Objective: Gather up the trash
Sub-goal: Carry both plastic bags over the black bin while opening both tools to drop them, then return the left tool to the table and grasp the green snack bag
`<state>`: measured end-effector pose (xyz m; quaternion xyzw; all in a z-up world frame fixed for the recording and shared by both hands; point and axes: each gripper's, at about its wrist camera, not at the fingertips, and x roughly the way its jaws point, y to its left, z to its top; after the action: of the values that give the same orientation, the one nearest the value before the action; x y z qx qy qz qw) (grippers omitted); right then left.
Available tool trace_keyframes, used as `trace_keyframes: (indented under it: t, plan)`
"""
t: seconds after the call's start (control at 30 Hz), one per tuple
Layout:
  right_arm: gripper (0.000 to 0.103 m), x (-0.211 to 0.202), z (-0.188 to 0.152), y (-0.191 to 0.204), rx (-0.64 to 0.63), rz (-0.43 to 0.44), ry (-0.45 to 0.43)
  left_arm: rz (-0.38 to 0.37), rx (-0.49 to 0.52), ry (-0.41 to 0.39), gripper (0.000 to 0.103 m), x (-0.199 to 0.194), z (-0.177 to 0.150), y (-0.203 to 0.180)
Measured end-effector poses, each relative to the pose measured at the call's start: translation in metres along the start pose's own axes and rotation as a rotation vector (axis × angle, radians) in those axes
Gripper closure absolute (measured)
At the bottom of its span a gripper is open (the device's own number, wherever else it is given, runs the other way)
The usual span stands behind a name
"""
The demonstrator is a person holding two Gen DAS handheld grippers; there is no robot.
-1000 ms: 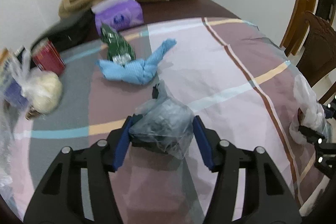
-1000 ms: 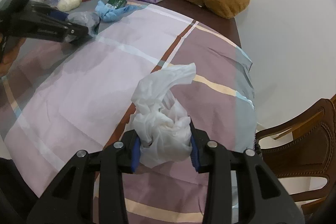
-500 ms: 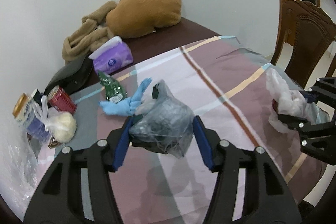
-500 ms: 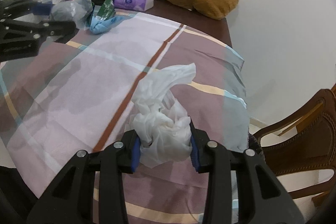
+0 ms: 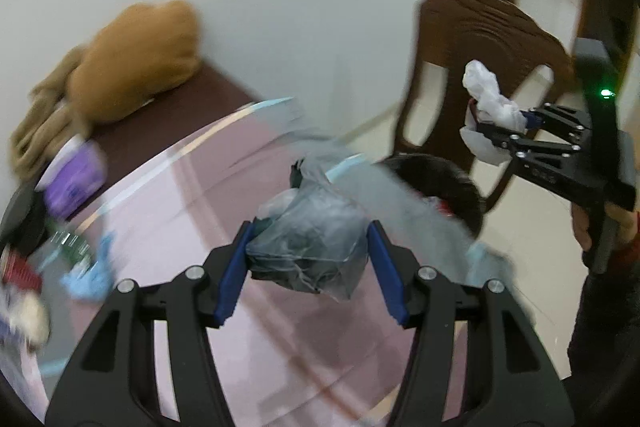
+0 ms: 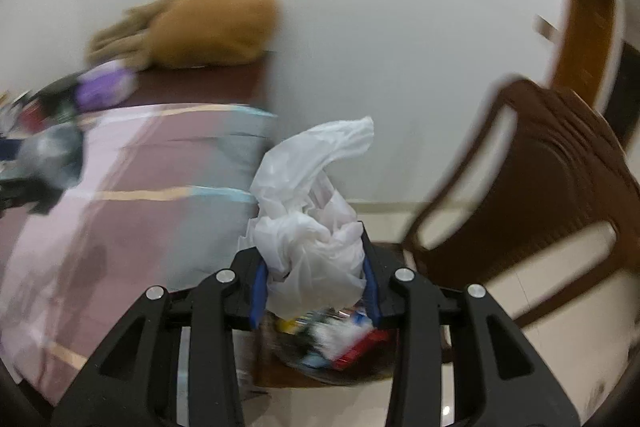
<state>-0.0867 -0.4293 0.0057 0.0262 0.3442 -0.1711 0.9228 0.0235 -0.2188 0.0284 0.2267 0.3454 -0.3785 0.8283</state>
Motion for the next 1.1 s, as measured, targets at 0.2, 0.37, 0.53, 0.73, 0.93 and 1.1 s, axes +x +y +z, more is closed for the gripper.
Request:
trace_keyframes:
  t: [0.2, 0.37, 0.53, 0.73, 0.93, 1.1]
  plan:
    - [0.065, 0.024, -0.048, -0.073, 0.130, -0.036, 0.118, -0.158, 0.104, 0.083, 0.045, 0.063, 0.056, -0.081]
    - [0.065, 0.046, -0.078, -0.084, 0.163, -0.003, 0.198, -0.237, 0.092, 0.168, 0.044, 0.121, 0.081, -0.118]
    - [0.065, 0.063, -0.091, -0.091, 0.187, 0.025, 0.234, -0.305, 0.012, 0.275, 0.030, 0.172, 0.085, -0.130]
    - [0.065, 0.078, -0.089, -0.083, 0.181, 0.045, 0.258, -0.314, -0.082, 0.269, 0.013, 0.178, 0.089, -0.118]
    - [0.065, 0.090, -0.077, -0.062, 0.143, 0.078, 0.262, -0.245, -0.103, 0.179, 0.013, 0.138, 0.086, -0.082]
    - [0.059, 0.103, -0.060, -0.042, 0.101, 0.097, 0.252, -0.123, -0.135, 0.087, 0.013, 0.089, 0.076, -0.033]
